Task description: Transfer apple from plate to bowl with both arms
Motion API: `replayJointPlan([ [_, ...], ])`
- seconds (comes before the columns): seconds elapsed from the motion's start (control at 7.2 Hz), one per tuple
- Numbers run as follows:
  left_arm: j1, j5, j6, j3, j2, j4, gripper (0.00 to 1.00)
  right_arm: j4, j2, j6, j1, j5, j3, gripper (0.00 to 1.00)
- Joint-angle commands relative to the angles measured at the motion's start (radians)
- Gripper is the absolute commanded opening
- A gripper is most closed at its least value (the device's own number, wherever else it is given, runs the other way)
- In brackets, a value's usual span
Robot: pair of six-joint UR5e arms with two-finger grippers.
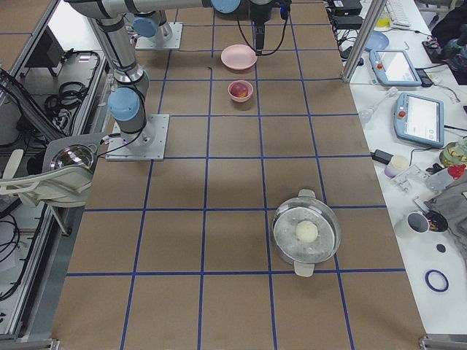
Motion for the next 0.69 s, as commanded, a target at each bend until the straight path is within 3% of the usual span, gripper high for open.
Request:
replayJointPlan([
  [0.0,0.008,0.004,0.056,-0.002,0.009,-0.007,1.0,0.0,-0.002,0.001,0.002,-0.001,0.0,1.0],
  [0.56,0.011,-0.002,0.056,-0.005,0.01,-0.007,1.0,-0.001,-0.001,0.001,-0.006,-0.001,0.001,1.0],
])
